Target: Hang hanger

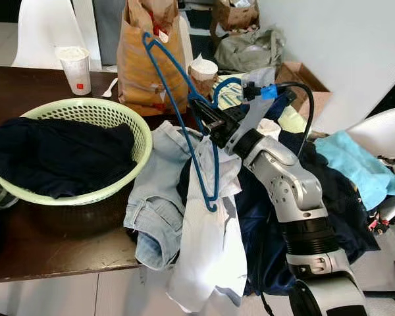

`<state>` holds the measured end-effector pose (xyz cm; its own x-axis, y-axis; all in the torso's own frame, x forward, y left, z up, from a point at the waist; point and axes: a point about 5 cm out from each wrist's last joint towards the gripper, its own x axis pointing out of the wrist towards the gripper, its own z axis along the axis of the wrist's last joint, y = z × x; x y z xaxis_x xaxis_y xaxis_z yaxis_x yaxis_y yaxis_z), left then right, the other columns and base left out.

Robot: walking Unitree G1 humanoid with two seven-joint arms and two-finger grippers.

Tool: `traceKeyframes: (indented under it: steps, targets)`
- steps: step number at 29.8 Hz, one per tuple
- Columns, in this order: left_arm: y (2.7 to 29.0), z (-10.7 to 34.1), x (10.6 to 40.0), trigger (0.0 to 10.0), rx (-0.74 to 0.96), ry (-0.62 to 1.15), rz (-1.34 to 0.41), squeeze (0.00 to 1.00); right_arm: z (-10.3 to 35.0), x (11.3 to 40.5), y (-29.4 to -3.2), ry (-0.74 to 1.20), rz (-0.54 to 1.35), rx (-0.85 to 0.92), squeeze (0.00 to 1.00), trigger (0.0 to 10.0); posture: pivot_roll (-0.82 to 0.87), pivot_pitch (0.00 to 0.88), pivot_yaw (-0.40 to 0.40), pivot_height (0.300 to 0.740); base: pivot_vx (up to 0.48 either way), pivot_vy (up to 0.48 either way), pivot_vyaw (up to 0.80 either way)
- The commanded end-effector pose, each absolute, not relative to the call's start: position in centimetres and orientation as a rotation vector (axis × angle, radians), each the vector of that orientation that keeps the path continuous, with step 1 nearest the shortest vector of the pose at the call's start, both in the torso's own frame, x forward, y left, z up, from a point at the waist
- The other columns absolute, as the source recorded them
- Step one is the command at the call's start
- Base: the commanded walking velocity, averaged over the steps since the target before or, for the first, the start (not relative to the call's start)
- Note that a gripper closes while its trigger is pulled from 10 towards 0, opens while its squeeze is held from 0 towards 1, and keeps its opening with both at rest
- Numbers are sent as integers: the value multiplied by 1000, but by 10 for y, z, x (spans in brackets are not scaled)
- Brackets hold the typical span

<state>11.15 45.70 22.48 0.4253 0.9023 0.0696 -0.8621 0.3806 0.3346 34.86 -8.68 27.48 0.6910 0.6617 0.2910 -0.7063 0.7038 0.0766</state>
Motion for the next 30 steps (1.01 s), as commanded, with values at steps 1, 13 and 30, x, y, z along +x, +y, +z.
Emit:
traceKeyframes:
  steps: [1,13,30]
  targets:
    - [455,213,113,10000,328,161,1118,0,274,348,-93,-245,755,176,0,10000,58,163,-96,740,0,0,0]
    - [452,214,115,10000,310,110,1082,1000,273,348,-94,-241,755,164,0,10000,59,163,-101,740,0,0,0]
    - [415,222,153,10000,341,181,740,0,272,348,-93,-235,752,151,0,10000,65,168,-89,740,0,0,0]
